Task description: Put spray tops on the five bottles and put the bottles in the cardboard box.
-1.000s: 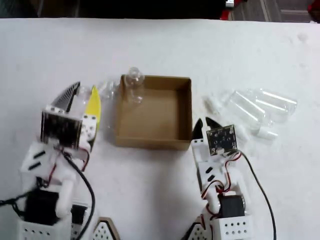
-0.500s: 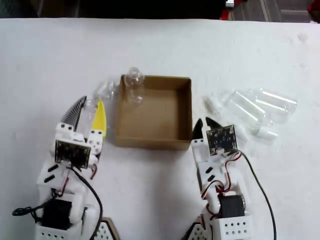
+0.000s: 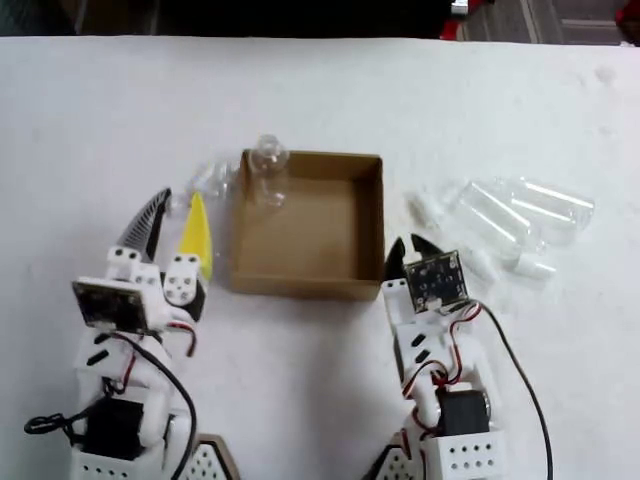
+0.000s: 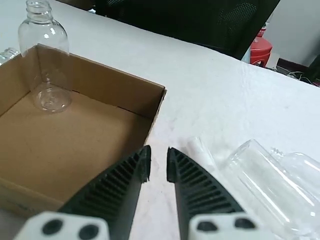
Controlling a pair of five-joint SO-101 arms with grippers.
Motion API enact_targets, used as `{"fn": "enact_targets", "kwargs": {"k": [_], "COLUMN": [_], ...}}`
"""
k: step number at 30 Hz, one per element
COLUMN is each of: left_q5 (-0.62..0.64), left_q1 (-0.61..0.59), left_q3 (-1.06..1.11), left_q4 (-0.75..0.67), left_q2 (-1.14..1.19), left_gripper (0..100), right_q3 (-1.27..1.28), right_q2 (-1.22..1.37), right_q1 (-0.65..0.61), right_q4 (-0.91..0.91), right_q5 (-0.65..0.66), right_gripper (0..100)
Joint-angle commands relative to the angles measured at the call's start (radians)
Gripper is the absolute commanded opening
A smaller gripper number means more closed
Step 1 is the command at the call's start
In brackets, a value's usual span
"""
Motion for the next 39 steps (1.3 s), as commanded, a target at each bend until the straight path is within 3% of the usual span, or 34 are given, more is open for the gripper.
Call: {"fn": "enact_targets", "kwargs": {"k": [1,12,15,22,39], "left_q5": [0.132,0.172,0.176,0.169,0.176], "left_q1": [0.015,0.140,0.163,0.298,0.317], "left_q3": [-0.014,-0.015,-0.046,-0.272,-0.262], "left_q4": [-0.040,-0.173,-0.109,0.196,0.207], "left_q2": [-0.008,-0.008,-0.008,-0.008,-0.008], "left_gripper": [2,2,2,2,2], "right_q3": [0.009,0.009,0.009,0.009,0.009], "right_q2": [0.002,0.002,0.002,0.002,0.002], "right_q1": [-0.010,-0.005,-0.005,-0.005,-0.008], "right_q4": [-0.001,0.002,0.002,-0.001,-0.002], "right_q5": [0.012,0.012,0.012,0.012,0.012], "right_gripper": [4.3,4.3,4.3,4.3,4.3]}}
